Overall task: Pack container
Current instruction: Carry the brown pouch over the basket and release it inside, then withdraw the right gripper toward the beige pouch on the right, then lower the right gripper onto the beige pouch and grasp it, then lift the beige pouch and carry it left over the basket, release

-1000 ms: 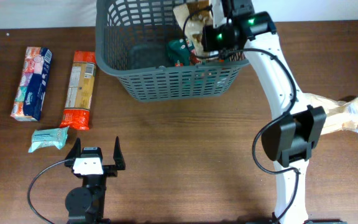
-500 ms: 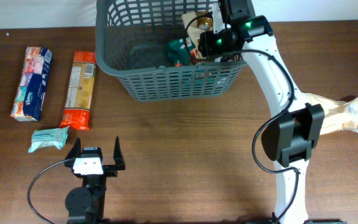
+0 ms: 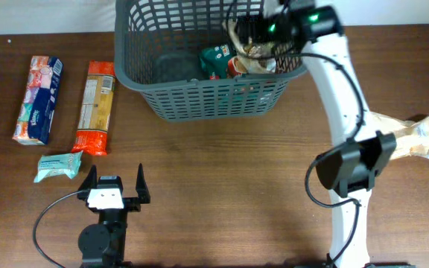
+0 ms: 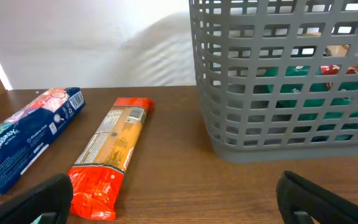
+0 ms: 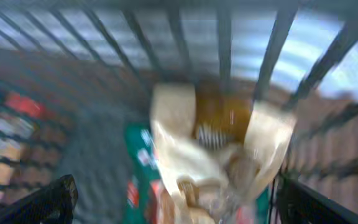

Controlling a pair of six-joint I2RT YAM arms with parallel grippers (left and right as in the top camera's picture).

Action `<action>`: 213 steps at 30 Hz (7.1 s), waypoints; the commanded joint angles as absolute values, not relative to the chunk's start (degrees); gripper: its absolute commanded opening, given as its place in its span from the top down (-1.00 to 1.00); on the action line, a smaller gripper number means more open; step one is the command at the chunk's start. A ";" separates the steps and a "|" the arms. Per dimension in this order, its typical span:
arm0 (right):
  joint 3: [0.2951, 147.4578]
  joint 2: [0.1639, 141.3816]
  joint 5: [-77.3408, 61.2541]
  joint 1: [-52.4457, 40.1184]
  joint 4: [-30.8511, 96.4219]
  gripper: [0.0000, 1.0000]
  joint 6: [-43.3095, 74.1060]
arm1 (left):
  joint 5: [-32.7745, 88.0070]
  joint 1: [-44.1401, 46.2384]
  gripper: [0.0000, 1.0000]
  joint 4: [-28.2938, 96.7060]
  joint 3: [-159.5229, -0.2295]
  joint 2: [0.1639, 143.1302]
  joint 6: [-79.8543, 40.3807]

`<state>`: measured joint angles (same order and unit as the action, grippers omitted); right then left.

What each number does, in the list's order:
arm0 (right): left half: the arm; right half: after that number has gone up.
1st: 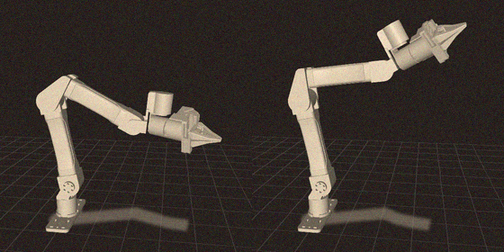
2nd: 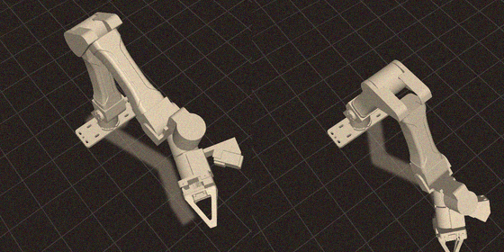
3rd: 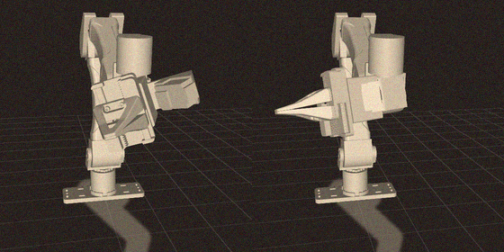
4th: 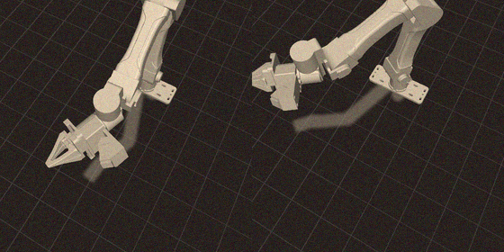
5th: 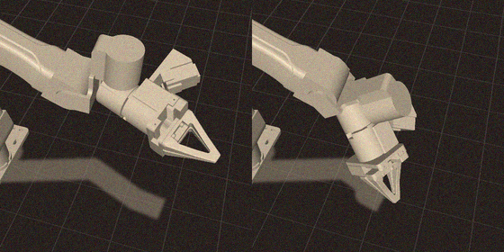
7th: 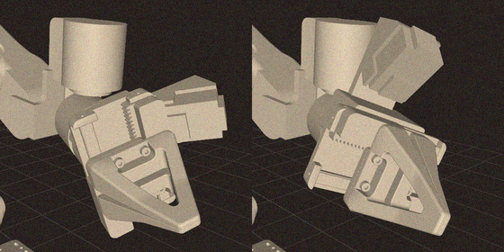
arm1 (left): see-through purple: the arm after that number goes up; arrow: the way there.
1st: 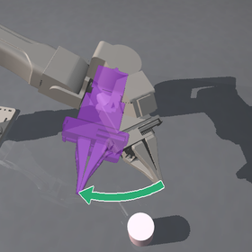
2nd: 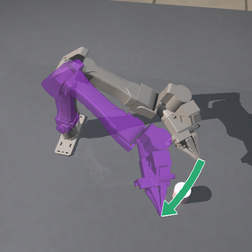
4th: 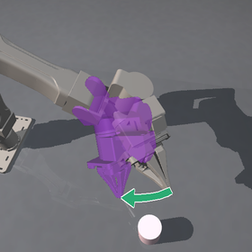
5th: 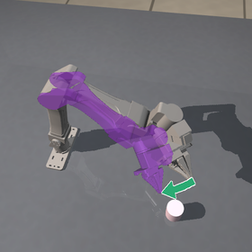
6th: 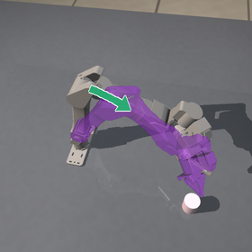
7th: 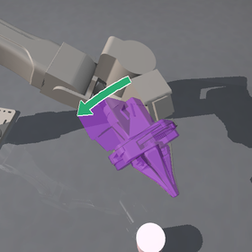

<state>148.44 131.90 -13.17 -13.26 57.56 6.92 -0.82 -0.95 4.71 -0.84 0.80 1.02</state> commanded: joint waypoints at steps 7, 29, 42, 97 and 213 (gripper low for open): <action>170.12 130.85 -18.00 -12.16 61.30 -0.98 6.46 | -0.21 -1.30 -0.99 4.75 -0.51 0.30 0.84; 179.89 118.43 40.21 8.75 93.97 -0.98 34.76 | -0.21 -1.30 -0.99 4.78 -0.51 0.30 0.84; 162.56 118.56 32.67 19.57 97.32 -0.98 43.31 | -0.21 -1.30 -0.99 4.75 -0.51 0.30 0.86; 96.95 119.39 10.33 30.09 60.18 -0.98 52.88 | -0.21 -1.30 -0.98 4.75 -0.51 0.30 0.84; 152.90 123.66 -19.94 -17.37 57.65 0.92 1.69 | -0.21 -1.30 -0.99 4.75 -0.51 0.30 0.84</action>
<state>152.31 121.67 -26.06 -16.78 58.52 3.79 -0.82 -0.95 4.71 -0.84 0.78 1.02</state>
